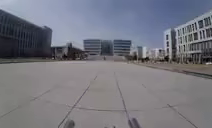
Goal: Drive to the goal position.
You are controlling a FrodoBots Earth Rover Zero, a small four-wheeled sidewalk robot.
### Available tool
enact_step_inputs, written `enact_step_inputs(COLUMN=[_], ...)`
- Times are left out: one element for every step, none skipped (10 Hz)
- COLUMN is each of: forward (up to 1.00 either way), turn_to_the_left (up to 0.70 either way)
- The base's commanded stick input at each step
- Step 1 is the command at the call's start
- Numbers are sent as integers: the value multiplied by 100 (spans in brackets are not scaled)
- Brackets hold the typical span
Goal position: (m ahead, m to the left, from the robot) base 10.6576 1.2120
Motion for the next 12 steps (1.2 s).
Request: enact_step_inputs(forward=[100, 100, 100, 100, 100, 100, 100, 100, 100, 100, 100, 100], turn_to_the_left=[0, 0, 0, 0, 0, 0, 0, 0, 0, -24, -5, 0])
